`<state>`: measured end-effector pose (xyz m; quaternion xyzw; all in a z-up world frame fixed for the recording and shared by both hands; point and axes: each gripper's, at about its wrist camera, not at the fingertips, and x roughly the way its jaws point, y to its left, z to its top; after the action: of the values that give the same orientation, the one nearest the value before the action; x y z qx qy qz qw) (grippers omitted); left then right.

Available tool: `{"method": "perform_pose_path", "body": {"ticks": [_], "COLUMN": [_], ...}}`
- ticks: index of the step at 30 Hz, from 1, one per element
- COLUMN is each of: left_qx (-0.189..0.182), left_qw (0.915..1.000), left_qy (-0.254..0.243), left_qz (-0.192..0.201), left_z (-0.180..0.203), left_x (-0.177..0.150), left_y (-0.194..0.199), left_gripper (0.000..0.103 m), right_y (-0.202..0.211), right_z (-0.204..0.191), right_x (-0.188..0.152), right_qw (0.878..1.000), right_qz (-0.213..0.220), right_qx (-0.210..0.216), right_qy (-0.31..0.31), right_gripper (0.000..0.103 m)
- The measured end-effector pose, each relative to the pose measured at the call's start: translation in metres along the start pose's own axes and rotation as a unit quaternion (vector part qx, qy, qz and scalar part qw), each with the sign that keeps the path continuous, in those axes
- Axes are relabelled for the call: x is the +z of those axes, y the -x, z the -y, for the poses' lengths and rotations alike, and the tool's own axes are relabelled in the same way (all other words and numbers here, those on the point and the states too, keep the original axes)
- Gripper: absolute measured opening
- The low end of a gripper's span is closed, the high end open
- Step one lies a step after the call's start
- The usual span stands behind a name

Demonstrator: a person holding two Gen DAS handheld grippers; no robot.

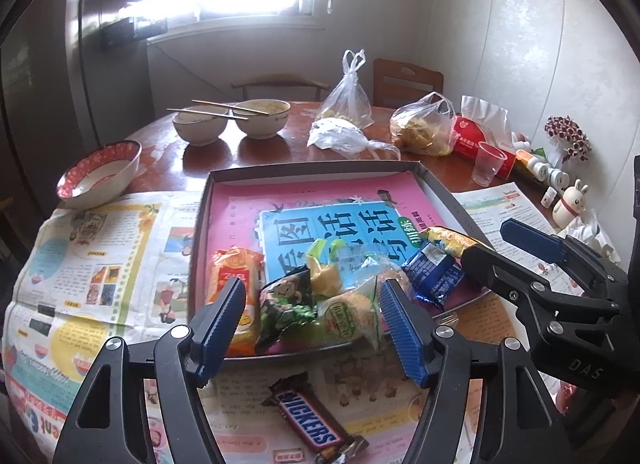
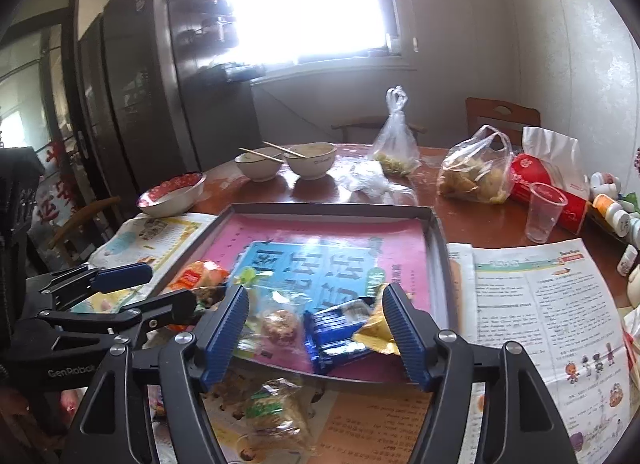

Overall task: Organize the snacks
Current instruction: 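Withdraw both open tools toward the Snickers bar and clear green-label bag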

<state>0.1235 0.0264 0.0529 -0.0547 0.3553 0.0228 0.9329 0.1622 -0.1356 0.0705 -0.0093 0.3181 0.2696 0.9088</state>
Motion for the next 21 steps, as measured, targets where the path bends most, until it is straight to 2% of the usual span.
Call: {"method": "perform_pose_path", "body": {"ticks": [5, 16, 21], "left_qx": [0.002, -0.002, 0.001], "left_qw": [1.0000, 0.9998, 0.9999], "left_qy": [0.006, 0.012, 0.013], "left_qz": [0.002, -0.014, -0.009], "left_z": [-0.007, -0.017, -0.021], "left_x": [-0.005, -0.020, -0.021], "left_y": [0.008, 0.015, 0.023], "left_gripper": [0.072, 0.073, 0.073], "right_y": [0.007, 0.016, 0.019], "right_z": [-0.006, -0.014, -0.016], "right_x": [-0.001, -0.007, -0.009], "right_qw": [1.000, 1.000, 1.000], "right_qz": [0.003, -0.005, -0.006], "right_qx": [0.013, 0.013, 0.017], "right_qy": [0.000, 0.002, 0.004], "right_gripper": [0.072, 0.075, 0.076]}}
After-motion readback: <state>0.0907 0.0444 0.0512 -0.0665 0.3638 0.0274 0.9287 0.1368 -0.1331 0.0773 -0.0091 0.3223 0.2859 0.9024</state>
